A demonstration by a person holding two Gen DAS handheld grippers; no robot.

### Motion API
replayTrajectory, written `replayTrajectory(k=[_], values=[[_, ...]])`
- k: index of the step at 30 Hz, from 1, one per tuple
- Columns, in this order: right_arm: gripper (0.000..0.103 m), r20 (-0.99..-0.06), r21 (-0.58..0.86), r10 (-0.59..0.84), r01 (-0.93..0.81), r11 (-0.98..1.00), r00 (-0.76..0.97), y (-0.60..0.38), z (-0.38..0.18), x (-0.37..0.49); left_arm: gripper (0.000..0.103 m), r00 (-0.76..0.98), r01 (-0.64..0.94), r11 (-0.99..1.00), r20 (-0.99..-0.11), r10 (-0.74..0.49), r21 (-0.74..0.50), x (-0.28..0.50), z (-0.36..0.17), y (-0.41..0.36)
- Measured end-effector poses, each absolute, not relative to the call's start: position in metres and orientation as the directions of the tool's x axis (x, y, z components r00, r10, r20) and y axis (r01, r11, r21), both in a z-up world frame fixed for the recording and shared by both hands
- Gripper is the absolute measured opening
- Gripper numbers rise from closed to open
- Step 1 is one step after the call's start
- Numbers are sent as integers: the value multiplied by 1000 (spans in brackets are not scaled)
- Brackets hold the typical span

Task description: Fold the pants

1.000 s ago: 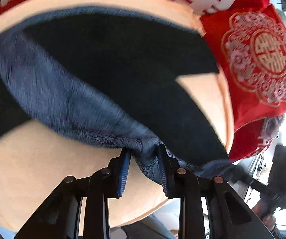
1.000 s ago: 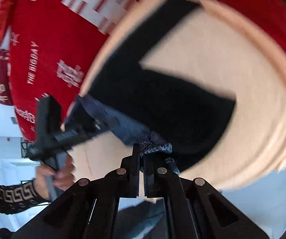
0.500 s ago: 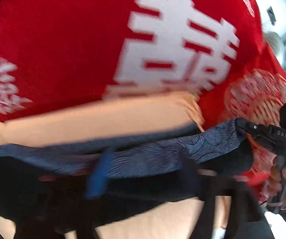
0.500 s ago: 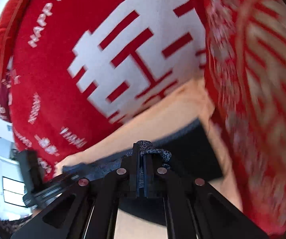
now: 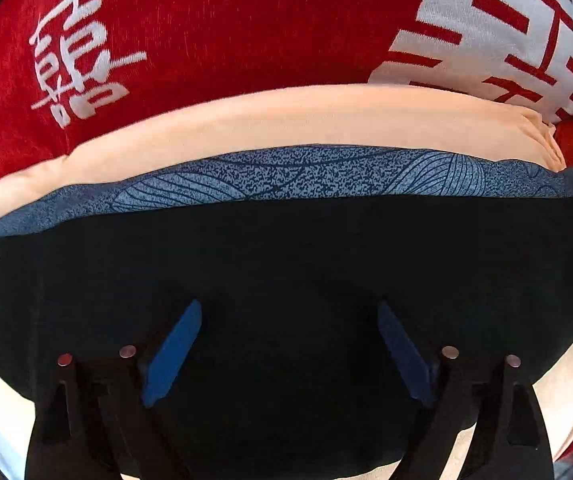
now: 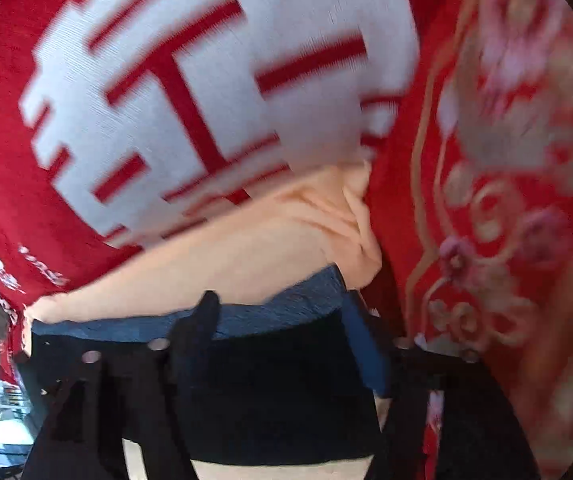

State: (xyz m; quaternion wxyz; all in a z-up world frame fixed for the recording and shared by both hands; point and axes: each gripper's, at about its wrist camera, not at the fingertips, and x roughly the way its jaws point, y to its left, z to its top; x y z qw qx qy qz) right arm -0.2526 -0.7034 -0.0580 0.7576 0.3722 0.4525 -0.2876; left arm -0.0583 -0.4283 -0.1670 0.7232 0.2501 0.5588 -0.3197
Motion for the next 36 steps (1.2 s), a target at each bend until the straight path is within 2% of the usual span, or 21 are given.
replayTrajectory(k=[3,5,7,10,11,12,16,17,19,21,25,28,30,32,33,35,36], values=[[73,-864,389,-68,747,539,499,-679,-43,-272,91,159,737,676,-972,-175,-1,-56,-167,-432],[73,-887,387,-33,781,490,460,-662,-58,-285,91,157,736,677,-973,-171,0,-55,-167,-432],[66,-926,341,3,834,434,377,-649,-86,-300,91,159,737,676,-973,-170,2,-55,-168,-432],[44,-949,304,28,892,334,313,-649,-124,-317,92,172,740,673,-968,-181,6,-56,-168,-425],[16,-955,281,7,900,334,296,-652,-130,-317,95,180,740,673,-967,-180,12,-61,-167,-422],[0,-967,226,-29,907,354,252,-654,-133,-317,97,183,738,674,-967,-175,18,-67,-166,-420],[0,-978,182,-29,915,361,206,-651,-124,-322,97,142,730,683,-983,-114,26,-57,-162,-426],[8,-977,170,-55,909,381,206,-648,-113,-321,97,152,730,682,-982,-110,37,-55,-156,-430],[9,-945,242,-93,863,443,313,-645,-87,-312,97,171,736,676,-973,-152,24,-54,-143,-438],[20,-923,268,-107,817,511,370,-654,-76,-289,97,179,745,667,-966,-185,10,-53,-136,-455],[20,-909,316,-62,780,541,411,-689,-106,-241,97,187,741,672,-962,-198,5,-53,-146,-491],[20,-944,275,0,787,553,330,-700,-142,-223,97,191,736,677,-967,-167,28,-54,-166,-504],[6,-958,199,-61,802,563,280,-711,-152,-226,97,186,732,681,-961,-206,-4,-52,-168,-498],[5,-958,138,-141,832,537,250,-721,-144,-237,97,195,738,675,-959,-204,6,-49,-167,-487],[6,-960,103,-174,853,512,220,-724,-140,-242,97,197,737,675,-960,-200,10,-46,-167,-480],[15,-967,35,-206,878,478,150,-726,-133,-248,97,183,726,688,-965,-189,2,-40,-164,-467],[20,-967,91,-171,878,470,191,-724,-129,-252,97,174,716,698,-969,-177,1,-38,-160,-458]])
